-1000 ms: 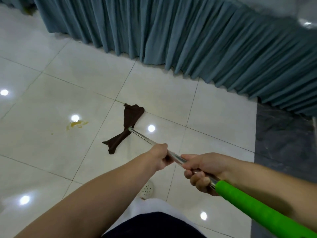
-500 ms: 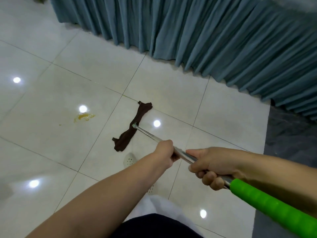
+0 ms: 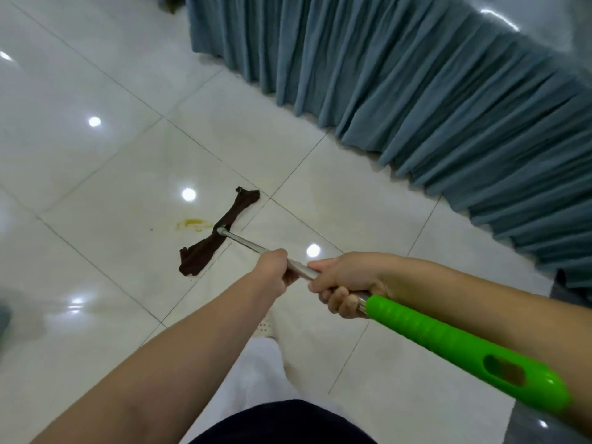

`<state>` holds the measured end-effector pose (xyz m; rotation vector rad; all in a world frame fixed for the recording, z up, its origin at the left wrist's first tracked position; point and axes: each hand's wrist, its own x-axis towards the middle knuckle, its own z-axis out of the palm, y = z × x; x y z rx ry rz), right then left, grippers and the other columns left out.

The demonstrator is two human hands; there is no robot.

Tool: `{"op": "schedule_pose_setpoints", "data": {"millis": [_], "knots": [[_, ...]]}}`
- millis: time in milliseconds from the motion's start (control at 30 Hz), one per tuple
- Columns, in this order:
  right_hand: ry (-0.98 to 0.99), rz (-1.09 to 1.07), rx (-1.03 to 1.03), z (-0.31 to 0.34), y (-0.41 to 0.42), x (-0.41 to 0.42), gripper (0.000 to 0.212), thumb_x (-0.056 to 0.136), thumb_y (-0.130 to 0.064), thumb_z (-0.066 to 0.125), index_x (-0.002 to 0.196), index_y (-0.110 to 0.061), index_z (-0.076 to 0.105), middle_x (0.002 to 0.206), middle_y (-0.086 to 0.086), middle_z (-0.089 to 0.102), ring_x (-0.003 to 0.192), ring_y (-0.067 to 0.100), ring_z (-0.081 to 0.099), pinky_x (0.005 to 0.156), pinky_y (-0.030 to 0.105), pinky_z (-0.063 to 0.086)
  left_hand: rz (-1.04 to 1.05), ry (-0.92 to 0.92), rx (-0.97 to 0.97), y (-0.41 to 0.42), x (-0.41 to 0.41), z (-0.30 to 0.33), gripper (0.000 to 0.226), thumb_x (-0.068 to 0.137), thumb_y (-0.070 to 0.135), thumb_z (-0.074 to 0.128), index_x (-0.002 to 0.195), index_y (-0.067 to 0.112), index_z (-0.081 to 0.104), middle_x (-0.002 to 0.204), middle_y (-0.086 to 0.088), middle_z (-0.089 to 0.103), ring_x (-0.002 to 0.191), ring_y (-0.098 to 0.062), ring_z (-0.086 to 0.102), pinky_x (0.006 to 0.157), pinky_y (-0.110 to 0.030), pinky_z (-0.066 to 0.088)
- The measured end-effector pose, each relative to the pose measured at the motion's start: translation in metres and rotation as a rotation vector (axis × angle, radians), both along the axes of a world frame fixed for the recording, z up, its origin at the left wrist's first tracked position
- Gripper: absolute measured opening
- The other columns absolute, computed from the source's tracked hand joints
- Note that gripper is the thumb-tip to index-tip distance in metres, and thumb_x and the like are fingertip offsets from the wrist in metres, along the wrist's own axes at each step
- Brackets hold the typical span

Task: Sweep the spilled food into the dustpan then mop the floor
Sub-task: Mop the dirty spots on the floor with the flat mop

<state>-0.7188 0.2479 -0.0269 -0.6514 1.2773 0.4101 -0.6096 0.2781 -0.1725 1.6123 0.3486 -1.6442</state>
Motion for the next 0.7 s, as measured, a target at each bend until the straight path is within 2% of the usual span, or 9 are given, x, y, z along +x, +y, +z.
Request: {"op": "schedule_pose_setpoints", "data": {"millis": [67, 167, 267, 333, 400, 467, 600, 667, 700], "knots": [[-0.014, 0.074, -0.017, -0.007, -0.014, 0.031, 0.052, 0.095, 0.001, 0.037, 0.141, -0.021, 0.033, 0.058, 0.001, 0.032, 0.028, 0.002, 0.029, 0.031, 0.008, 0.024, 0.049, -0.024, 0.006, -0.012, 0.03, -0.007, 0.02, 0.098, 0.011, 0.041, 0.116, 0.002, 0.044, 0.083, -0.014, 0.05, 0.071, -0.024, 0.055, 0.075, -0.036, 0.05], [-0.057, 0.133, -0.02, -0.017, -0.03, 0.074, 0.052, 0.096, 0.001, 0.034, 0.144, -0.018, 0.028, 0.06, 0.001, 0.029, 0.026, 0.001, 0.028, 0.029, 0.006, 0.023, 0.124, -0.06, 0.019, -0.026, 0.071, -0.015, 0.01, 0.098, 0.009, 0.042, 0.104, 0.001, 0.043, 0.077, -0.012, 0.047, 0.065, -0.021, 0.051, 0.064, -0.035, 0.049], [-0.065, 0.148, -0.032, -0.027, -0.044, 0.108, 0.054, 0.096, 0.001, 0.035, 0.147, -0.014, 0.025, 0.061, 0.001, 0.029, 0.025, 0.001, 0.027, 0.029, 0.006, 0.021, 0.168, -0.092, 0.014, -0.038, 0.105, -0.023, 0.008, 0.098, 0.009, 0.041, 0.103, 0.004, 0.042, 0.073, -0.01, 0.044, 0.061, -0.019, 0.048, 0.063, -0.031, 0.049], [-0.075, 0.16, -0.028, -0.036, -0.051, 0.127, 0.053, 0.097, 0.0, 0.036, 0.148, -0.013, 0.026, 0.06, 0.001, 0.029, 0.024, 0.001, 0.027, 0.029, 0.006, 0.021, 0.178, -0.105, 0.023, -0.043, 0.124, -0.025, 0.007, 0.098, 0.01, 0.042, 0.102, 0.004, 0.043, 0.072, -0.01, 0.045, 0.06, -0.018, 0.048, 0.05, -0.03, 0.049], [-0.079, 0.163, -0.014, -0.045, -0.057, 0.142, 0.051, 0.098, -0.003, 0.037, 0.146, -0.019, 0.033, 0.059, 0.0, 0.03, 0.023, 0.002, 0.028, 0.028, 0.007, 0.021, 0.215, -0.086, 0.035, -0.047, 0.14, -0.026, 0.009, 0.099, 0.011, 0.042, 0.093, 0.004, 0.045, 0.071, -0.01, 0.045, 0.059, -0.018, 0.048, 0.037, -0.024, 0.049], [-0.105, 0.136, 0.039, -0.053, -0.067, 0.153, 0.044, 0.098, -0.004, 0.037, 0.129, -0.035, 0.04, 0.05, 0.0, 0.034, 0.022, 0.002, 0.029, 0.027, 0.007, 0.021, 0.296, -0.039, 0.034, -0.052, 0.151, -0.025, 0.022, 0.1, 0.012, 0.042, 0.079, 0.004, 0.042, 0.071, -0.01, 0.045, 0.059, -0.018, 0.048, 0.032, -0.02, 0.047], [-0.124, 0.018, 0.159, -0.062, -0.087, 0.159, 0.041, 0.099, -0.006, 0.038, 0.118, -0.041, 0.044, 0.03, -0.001, 0.035, 0.019, 0.004, 0.029, 0.023, 0.008, 0.02, 0.393, 0.0, -0.035, -0.063, 0.156, -0.016, 0.029, 0.103, 0.01, 0.031, 0.077, 0.0, 0.038, 0.073, -0.013, 0.042, 0.06, -0.019, 0.046, 0.034, -0.02, 0.046], [-0.123, -0.012, 0.15, -0.064, -0.085, 0.153, 0.046, 0.098, -0.006, 0.038, 0.122, -0.044, 0.043, 0.032, -0.001, 0.036, 0.019, 0.004, 0.029, 0.023, 0.008, 0.02, 0.413, -0.004, -0.034, -0.063, 0.15, -0.014, 0.029, 0.103, 0.008, 0.028, 0.077, -0.001, 0.036, 0.074, -0.015, 0.042, 0.06, -0.02, 0.046, 0.051, -0.025, 0.05], [-0.126, -0.029, 0.155, -0.065, -0.081, 0.148, 0.043, 0.098, -0.005, 0.039, 0.113, -0.046, 0.044, 0.035, 0.0, 0.037, 0.02, 0.004, 0.029, 0.024, 0.007, 0.021, 0.414, -0.008, -0.025, -0.062, 0.144, -0.014, 0.028, 0.103, 0.007, 0.027, 0.077, -0.001, 0.036, 0.075, -0.016, 0.042, 0.057, -0.021, 0.049, 0.057, -0.025, 0.049]]}}
